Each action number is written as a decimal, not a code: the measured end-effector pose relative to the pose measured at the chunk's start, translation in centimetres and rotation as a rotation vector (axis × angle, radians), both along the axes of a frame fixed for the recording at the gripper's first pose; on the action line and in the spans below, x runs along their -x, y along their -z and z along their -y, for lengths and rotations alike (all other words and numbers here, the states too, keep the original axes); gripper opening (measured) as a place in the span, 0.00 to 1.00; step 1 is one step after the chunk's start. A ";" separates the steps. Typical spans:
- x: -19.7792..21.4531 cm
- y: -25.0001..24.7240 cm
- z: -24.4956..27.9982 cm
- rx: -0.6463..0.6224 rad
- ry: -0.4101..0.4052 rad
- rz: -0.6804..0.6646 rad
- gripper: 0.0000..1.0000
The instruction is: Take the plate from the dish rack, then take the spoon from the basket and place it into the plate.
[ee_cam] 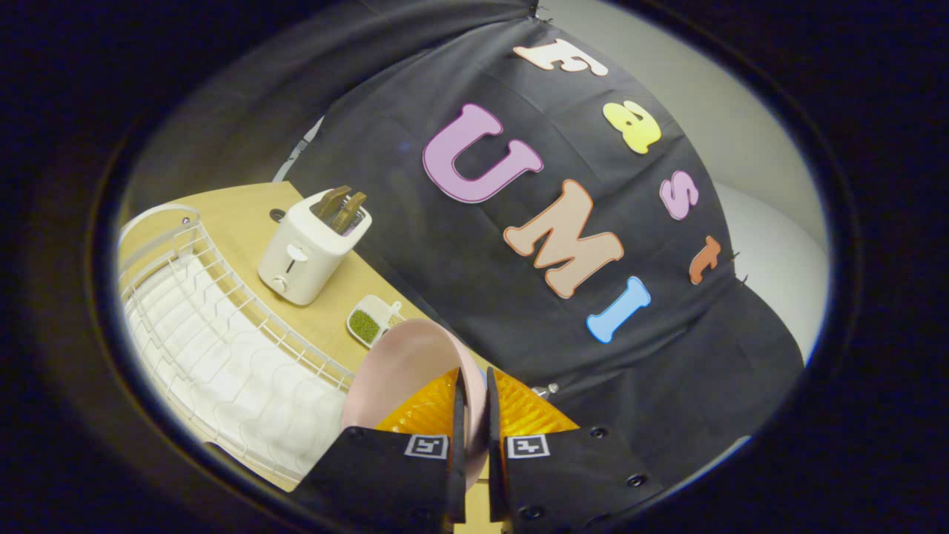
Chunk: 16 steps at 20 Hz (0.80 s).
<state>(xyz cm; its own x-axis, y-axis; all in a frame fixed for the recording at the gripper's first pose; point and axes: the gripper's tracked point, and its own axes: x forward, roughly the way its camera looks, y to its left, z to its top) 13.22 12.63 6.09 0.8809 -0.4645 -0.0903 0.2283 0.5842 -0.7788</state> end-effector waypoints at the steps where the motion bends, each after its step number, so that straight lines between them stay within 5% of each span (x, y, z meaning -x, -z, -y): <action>1: 0.2 -1.0 -0.2 0.013 -0.011 0.026 0.15; 5: 2.5 -4.9 0.6 0.067 -0.042 0.118 0.14; 16: 12.7 -5.1 9.6 -0.201 -0.051 0.176 0.15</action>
<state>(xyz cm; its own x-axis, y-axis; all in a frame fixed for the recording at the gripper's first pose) 0.48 3.01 11.18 0.9130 -0.4074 -0.0198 0.3161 0.7373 -0.5970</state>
